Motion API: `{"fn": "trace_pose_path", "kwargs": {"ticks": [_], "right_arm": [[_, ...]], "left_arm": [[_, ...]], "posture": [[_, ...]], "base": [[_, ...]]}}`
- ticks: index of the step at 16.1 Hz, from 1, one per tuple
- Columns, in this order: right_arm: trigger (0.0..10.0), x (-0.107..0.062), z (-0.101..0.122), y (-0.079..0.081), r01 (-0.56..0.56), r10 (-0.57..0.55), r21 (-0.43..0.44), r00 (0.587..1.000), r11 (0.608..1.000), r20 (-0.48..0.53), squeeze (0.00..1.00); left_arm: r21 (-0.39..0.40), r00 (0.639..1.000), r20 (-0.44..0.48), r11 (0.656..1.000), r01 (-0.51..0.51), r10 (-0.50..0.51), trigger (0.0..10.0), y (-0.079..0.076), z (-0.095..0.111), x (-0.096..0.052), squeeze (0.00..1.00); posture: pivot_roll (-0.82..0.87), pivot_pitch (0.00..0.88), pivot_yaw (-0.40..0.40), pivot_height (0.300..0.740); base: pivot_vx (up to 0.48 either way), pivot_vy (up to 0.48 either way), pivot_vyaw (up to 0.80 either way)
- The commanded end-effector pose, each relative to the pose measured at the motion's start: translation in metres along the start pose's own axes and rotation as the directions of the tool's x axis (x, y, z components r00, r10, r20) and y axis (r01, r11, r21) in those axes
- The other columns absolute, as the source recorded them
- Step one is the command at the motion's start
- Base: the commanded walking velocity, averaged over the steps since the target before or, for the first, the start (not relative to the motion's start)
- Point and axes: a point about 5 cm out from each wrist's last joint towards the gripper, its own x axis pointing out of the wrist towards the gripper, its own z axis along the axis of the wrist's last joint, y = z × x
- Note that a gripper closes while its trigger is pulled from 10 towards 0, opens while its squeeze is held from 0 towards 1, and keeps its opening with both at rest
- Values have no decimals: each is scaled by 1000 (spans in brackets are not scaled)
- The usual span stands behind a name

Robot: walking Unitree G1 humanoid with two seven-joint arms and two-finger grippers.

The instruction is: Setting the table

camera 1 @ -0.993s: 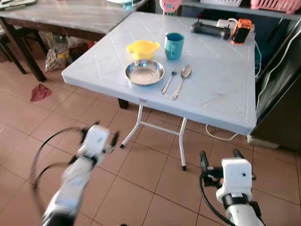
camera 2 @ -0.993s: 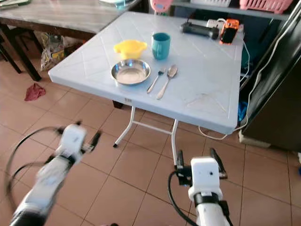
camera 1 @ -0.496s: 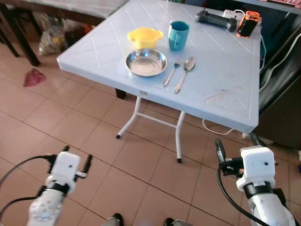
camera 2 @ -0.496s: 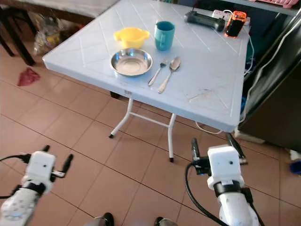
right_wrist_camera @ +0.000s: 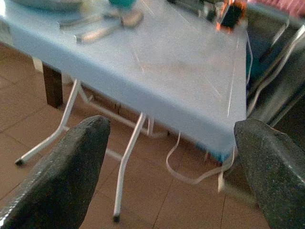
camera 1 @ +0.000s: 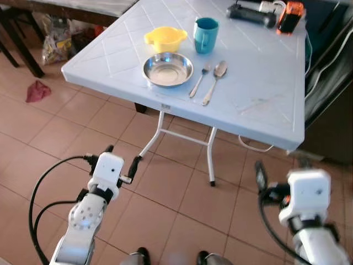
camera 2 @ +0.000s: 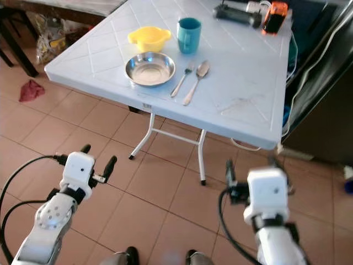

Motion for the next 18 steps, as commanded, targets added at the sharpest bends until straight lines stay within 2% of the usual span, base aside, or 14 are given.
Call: {"fn": "trace_pose_path", "kwargs": {"ticks": [1,2,4,7,9,11,12,14,18], "right_arm": [[10000,-3,8,-3,30,-30,11,999,999,26,0],[10000,-3,11,-2,25,-25,3,999,1000,30,0],[10000,-4,6,-3,28,-28,7,999,1000,20,0],[10000,0,11,-1,21,-22,6,999,1000,38,0],[10000,4,19,4,-6,7,-17,997,1000,76,0],[10000,6,29,-2,26,-25,-9,992,1000,120,0],[10000,9,30,-4,28,-24,-31,991,999,131,0],[10000,13,26,-10,74,-69,-30,989,997,132,0],[10000,17,26,-8,79,-74,-36,987,996,142,0]], "left_arm": [[-10,1000,-7,1000,19,-20,10000,-6,2,4,0],[8,998,40,999,44,-44,10000,-11,11,10,0],[-22,998,47,999,-27,28,10000,-7,15,20,0],[-37,997,62,999,-32,35,10000,-11,17,18,0],[-52,996,79,998,-33,37,10000,-15,18,26,0],[-71,993,109,997,-27,35,10000,-22,27,36,0],[-56,990,138,998,-20,28,10000,-24,32,40,0],[-75,986,152,996,-50,61,10000,-23,37,52,0],[-117,983,178,993,-31,52,10000,-41,44,69,0]], "posture": [[-98,232,36,740],[-91,232,38,740],[-78,212,26,740],[-92,198,-3,740],[-109,178,-6,740],[-118,147,9,740],[-119,127,23,740],[-126,84,33,740],[-173,11,33,740]], "base": [[0,0,0],[0,0,0],[0,0,0],[0,0,0],[0,0,0],[0,0,0],[0,0,0],[0,0,0],[0,0,0]]}}
